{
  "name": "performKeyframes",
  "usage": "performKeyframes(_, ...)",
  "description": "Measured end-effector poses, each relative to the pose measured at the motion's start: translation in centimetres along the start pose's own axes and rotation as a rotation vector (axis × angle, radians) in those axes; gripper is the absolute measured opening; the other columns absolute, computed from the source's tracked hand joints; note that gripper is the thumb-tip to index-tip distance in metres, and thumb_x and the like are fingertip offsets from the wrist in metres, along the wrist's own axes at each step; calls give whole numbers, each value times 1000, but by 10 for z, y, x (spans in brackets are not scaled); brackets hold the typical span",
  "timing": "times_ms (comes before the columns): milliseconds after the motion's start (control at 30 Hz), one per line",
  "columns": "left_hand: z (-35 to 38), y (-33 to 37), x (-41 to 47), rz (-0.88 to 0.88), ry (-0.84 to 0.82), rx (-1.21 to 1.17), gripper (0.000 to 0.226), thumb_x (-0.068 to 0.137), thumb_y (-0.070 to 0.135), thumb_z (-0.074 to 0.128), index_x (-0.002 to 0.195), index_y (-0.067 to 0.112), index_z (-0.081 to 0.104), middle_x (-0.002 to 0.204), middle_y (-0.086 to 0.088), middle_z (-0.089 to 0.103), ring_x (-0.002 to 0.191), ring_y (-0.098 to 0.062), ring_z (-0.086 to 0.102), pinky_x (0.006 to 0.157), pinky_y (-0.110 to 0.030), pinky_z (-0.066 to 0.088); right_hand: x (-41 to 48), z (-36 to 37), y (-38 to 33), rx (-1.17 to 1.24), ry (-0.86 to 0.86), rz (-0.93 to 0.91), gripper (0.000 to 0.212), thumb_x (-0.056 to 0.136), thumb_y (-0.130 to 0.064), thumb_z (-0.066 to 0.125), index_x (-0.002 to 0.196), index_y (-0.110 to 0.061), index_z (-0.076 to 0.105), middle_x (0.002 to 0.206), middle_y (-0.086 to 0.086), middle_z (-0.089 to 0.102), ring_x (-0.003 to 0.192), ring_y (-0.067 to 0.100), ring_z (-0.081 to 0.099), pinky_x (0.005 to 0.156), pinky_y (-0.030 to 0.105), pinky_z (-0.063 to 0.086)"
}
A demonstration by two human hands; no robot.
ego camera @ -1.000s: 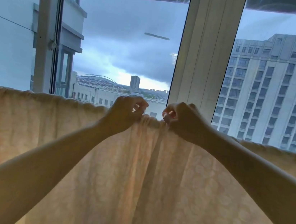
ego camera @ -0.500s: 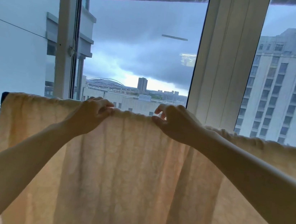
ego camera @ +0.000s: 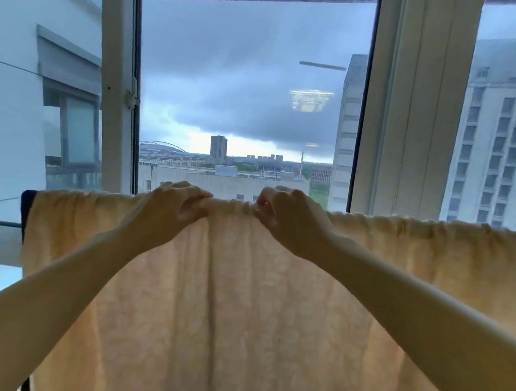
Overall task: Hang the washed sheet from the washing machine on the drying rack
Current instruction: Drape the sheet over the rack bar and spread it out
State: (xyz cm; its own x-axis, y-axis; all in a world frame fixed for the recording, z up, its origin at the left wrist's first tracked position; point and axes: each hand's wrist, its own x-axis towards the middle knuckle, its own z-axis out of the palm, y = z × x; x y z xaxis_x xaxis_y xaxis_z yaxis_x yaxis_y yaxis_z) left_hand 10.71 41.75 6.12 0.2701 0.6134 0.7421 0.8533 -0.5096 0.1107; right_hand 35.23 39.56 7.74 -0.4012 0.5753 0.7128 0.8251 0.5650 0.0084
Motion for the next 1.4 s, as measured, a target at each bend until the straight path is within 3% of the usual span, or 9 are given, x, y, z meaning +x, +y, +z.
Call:
performKeyframes(333, -4, -11, 6, 60, -34, -204, 55, 86, 53, 45, 124, 18, 62, 119, 0, 66, 96, -9, 60, 85, -28, 49, 17, 0, 5, -73, 130, 275, 15, 97, -8, 47, 88, -12, 58, 75, 2, 62, 65, 17, 60, 59, 30, 46)
performKeyframes(433, -9, -28, 3, 28, -22, -200, 37, 91, 36, 56, 117, 11, 66, 111, -2, 68, 92, -9, 60, 83, -23, 45, 11, -10, 22, -184, 78, 371, 15, 94, -11, 49, 84, -11, 60, 71, 3, 61, 64, 20, 61, 60, 30, 47)
performKeyframes(600, -12, -45, -4, -37, 93, -214, 19, 86, 21, 67, 101, 11, 73, 83, 11, 66, 72, 9, 57, 69, -5, 44, 21, -6, 3, -26, -19, 257, 12, 93, -11, 49, 91, -10, 61, 78, 2, 65, 61, 10, 59, 56, 23, 47)
performKeyframes(700, -12, -45, -1, -90, 174, -256, 15, 87, 14, 68, 99, 8, 73, 81, 6, 67, 72, 8, 57, 66, 2, 41, 34, 8, -17, 94, -64, 118, 15, 95, -19, 53, 99, -10, 64, 93, 3, 69, 72, 13, 65, 68, 29, 56)
performKeyframes(867, -17, -50, -2, -170, 339, -319, 15, 90, 16, 63, 101, 9, 72, 87, 5, 68, 79, 5, 59, 75, -9, 42, 54, 30, -34, 55, -42, 28, 13, 91, -16, 52, 88, -14, 65, 82, 4, 67, 73, 22, 63, 70, 42, 56)
performKeyframes(1000, -24, -65, -15, -193, 293, -279, 11, 90, 22, 64, 98, 18, 71, 87, 9, 67, 80, 2, 60, 79, -9, 44, 61, 32, -41, 24, -17, 47, 13, 93, -12, 47, 86, -13, 58, 76, 3, 64, 68, 21, 60, 68, 42, 55)
performKeyframes(1100, -32, -95, -31, -302, 418, -148, 14, 91, 23, 64, 102, 18, 70, 103, 4, 66, 90, -9, 59, 75, -6, 35, 65, 36, -51, 8, -49, 16, 8, 89, -9, 51, 89, -14, 58, 79, 2, 64, 71, 20, 61, 69, 38, 56)
performKeyframes(1233, -37, -149, -49, -444, 430, -44, 24, 89, 22, 66, 112, 13, 68, 114, -12, 68, 102, -28, 63, 86, -32, 49, 80, 49, -74, 50, -63, -45, 10, 91, -18, 53, 94, -14, 62, 88, 2, 67, 73, 18, 61, 61, 27, 47)
performKeyframes(1400, -52, -194, -63, -501, 431, 26, 37, 88, 33, 67, 116, 8, 66, 120, -16, 63, 109, -34, 56, 92, -45, 46, 99, 74, -105, 54, -108, -79, 23, 94, -37, 52, 99, -17, 63, 94, 3, 68, 80, 21, 64, 71, 37, 55)
